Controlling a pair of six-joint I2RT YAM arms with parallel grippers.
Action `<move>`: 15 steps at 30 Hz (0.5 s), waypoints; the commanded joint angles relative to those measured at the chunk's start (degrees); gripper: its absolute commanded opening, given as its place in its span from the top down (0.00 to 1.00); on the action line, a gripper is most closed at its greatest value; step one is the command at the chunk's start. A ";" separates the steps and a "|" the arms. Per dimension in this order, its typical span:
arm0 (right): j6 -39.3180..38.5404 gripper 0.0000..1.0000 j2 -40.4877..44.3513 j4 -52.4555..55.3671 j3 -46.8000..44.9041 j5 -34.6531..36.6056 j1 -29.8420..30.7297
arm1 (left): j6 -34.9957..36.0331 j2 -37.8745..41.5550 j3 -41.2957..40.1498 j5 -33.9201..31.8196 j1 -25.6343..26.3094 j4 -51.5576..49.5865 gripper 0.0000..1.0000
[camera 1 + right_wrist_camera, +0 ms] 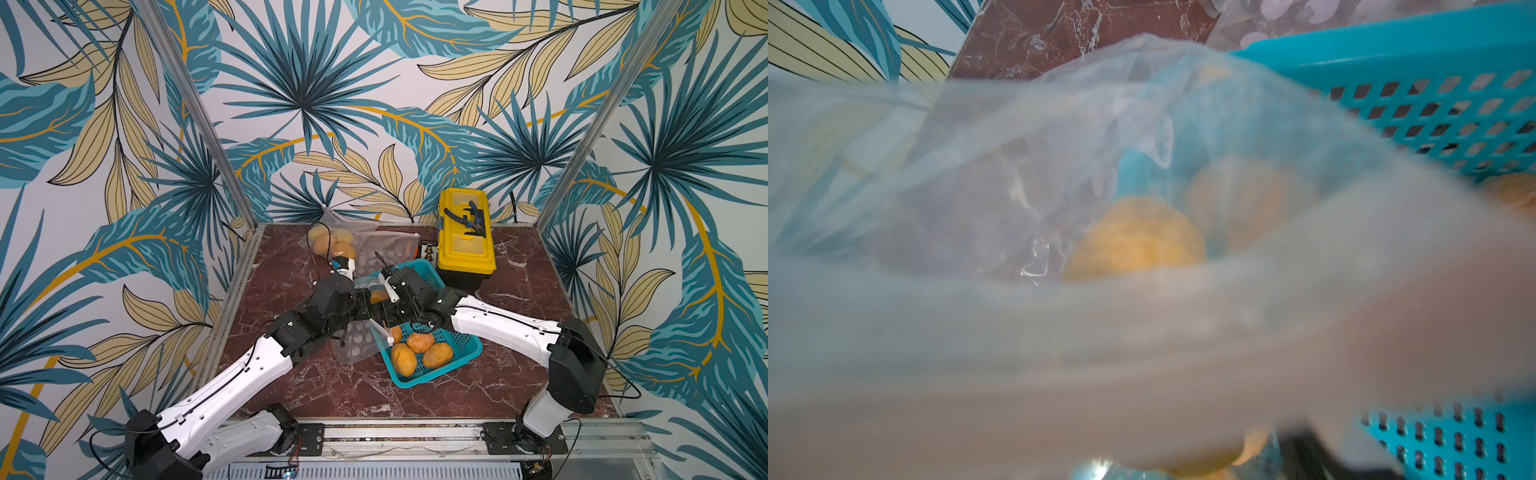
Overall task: Put the potatoes into a zipper bag and zip it
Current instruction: Place the potato into the zipper food storage bag.
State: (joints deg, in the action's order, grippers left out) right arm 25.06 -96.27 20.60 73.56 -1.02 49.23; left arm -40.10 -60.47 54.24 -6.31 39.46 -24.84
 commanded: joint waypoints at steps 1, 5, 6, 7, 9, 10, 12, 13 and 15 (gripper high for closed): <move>-0.26 0.04 2.40 -0.45 -1.92 1.13 0.31 | 0.02 -0.18 -0.30 -0.54 0.17 0.80 1.00; -0.53 0.03 2.58 -0.07 -1.94 1.99 0.31 | 0.40 0.50 -0.56 -0.89 0.21 0.77 1.00; -0.49 0.03 2.66 0.05 -2.17 2.60 0.30 | 0.50 0.82 -0.51 -1.44 0.15 0.40 1.00; -0.30 0.03 2.74 -0.03 -2.35 3.00 0.25 | 0.45 1.16 -0.37 -2.00 0.17 -0.10 1.00; -0.23 0.03 2.67 -0.18 -2.63 3.14 0.26 | 0.50 2.48 -0.58 -2.76 0.23 -0.65 1.00; -0.27 0.03 2.50 -0.10 -2.54 3.13 0.30 | 0.39 3.29 -0.96 -3.25 0.11 -0.69 1.00; -0.45 0.03 2.32 0.47 -2.28 3.77 0.25 | 0.10 4.98 -1.96 -5.12 0.18 -0.64 1.00; -0.36 0.03 2.31 0.54 -2.36 4.12 0.29 | 0.06 5.59 -2.18 -5.83 0.18 -0.65 1.00; -0.19 0.03 2.49 0.33 -2.72 4.25 0.25 | 0.02 6.54 -2.32 -6.94 0.21 -1.14 1.00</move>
State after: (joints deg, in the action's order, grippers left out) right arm 25.02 -95.09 20.01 72.34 1.34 49.30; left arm -40.10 -55.90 52.23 -9.65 39.46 -25.82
